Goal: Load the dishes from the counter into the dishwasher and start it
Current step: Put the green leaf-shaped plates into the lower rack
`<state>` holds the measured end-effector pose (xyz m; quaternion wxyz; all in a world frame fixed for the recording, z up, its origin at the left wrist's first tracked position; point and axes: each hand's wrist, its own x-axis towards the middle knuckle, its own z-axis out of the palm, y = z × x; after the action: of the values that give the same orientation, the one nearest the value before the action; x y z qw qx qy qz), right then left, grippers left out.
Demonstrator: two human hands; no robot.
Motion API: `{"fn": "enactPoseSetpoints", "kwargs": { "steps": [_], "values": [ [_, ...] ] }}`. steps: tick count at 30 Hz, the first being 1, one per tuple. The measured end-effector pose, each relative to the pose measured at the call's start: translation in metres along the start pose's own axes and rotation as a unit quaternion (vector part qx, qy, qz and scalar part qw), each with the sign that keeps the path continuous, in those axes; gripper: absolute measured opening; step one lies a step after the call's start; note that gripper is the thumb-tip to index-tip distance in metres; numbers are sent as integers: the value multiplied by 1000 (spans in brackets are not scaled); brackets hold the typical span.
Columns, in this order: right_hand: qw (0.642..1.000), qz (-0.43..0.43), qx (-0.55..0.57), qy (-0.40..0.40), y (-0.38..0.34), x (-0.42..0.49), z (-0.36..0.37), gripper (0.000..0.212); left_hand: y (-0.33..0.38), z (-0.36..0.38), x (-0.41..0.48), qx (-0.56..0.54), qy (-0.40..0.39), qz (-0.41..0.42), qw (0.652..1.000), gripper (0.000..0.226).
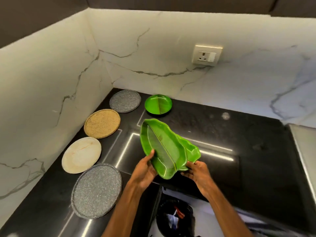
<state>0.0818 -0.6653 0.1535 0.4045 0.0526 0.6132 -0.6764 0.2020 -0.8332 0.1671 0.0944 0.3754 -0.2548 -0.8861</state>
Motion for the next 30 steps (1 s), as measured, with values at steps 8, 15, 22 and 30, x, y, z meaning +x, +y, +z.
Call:
{"fn": "enactPoseSetpoints", "kwargs": {
  "steps": [8,15,22,30],
  "values": [
    [995,-51,-14,85,11,-120,-67,18,-66,42,-47,115,-67,-37,990,35],
    [891,-207,-263,306,55,-191,-155,102,-147,74,-82,204,-106,-59,972,34],
    [763,-319,-509,239,88,-247,-249,33,-230,115,-113,275,-140,-102,946,34],
    [723,-337,-544,260,140,-339,-358,79,-370,164,-155,339,-130,-175,915,40]
  ]
}}
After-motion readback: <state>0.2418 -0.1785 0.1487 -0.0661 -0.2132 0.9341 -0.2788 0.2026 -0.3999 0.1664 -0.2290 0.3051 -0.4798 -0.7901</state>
